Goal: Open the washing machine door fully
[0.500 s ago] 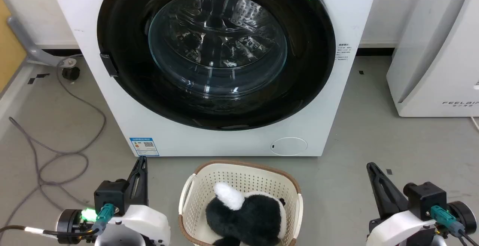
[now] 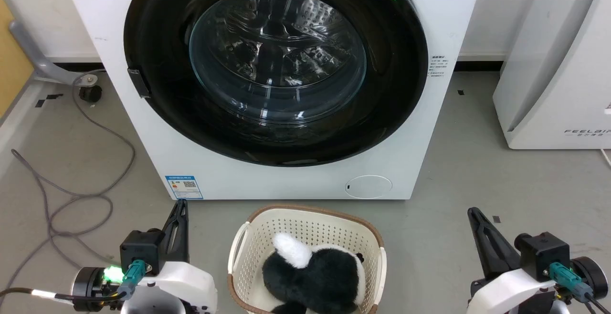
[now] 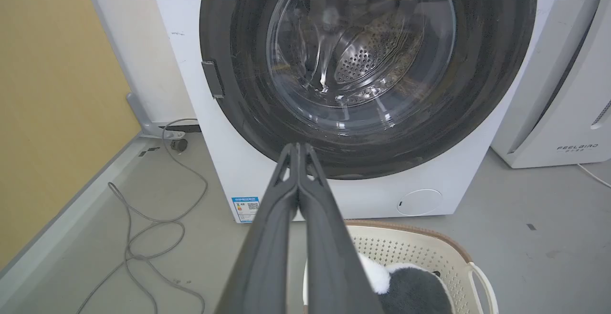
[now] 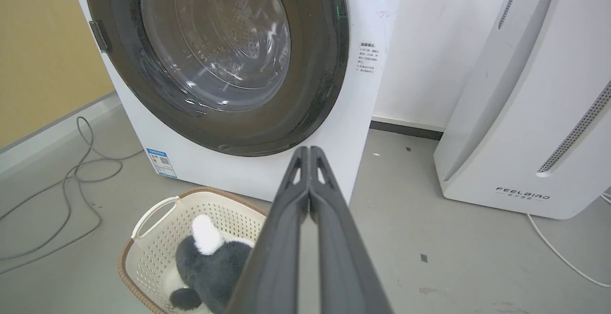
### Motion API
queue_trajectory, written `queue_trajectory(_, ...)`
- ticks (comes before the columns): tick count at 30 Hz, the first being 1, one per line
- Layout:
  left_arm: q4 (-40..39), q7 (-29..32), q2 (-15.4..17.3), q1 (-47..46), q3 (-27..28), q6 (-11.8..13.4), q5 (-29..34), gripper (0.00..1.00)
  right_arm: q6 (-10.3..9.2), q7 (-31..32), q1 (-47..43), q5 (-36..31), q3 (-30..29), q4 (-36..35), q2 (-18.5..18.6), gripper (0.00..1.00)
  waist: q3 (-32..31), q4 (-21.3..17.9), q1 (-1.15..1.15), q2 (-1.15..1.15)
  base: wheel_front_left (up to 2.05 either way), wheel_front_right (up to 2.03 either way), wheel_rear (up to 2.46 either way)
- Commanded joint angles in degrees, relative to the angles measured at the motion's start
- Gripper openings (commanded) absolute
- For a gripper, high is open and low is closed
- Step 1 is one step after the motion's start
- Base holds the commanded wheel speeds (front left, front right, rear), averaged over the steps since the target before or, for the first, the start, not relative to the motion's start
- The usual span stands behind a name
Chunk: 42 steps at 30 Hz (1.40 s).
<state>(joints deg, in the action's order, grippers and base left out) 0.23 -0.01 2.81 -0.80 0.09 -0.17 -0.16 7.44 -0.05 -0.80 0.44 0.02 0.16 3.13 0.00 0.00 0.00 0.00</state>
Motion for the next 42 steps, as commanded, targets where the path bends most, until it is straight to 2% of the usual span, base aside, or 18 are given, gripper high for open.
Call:
queue_trajectory(1,-0.2,0.0,0.1,0.8,-0.1,0.2,0.2,0.0,0.05,0.0,0.8,-0.4,0.0,-0.2,-0.2,0.0,0.0,0.0,0.0,0.0,0.0,0.0,0.0)
queue_trajectory(3,-0.2,0.0,0.1,0.8,-0.1,0.2,0.2,0.0,0.05,0.0,0.8,-0.4,0.0,-0.2,-0.2,0.0,0.0,0.0,0.0,0.0,0.0,0.0,0.0)
queue_trajectory(4,0.0,0.0,0.0,0.0,0.0,0.0,0.0,1.0,0.0,0.0,0.0,0.0,0.0,0.0,0.0,1.0,0.0,0.0,0.0,0.0,0.0,0.0,0.0)
queue_trajectory(42,0.0,-4.3,0.0,-0.2,-1.5,2.5,-1.2,1.0,0.01,-4.2,-0.1,8.1,-2.7,-1.7,-0.1,1.0,0.5,0.0,0.0,0.0,0.0,0.0,0.0)
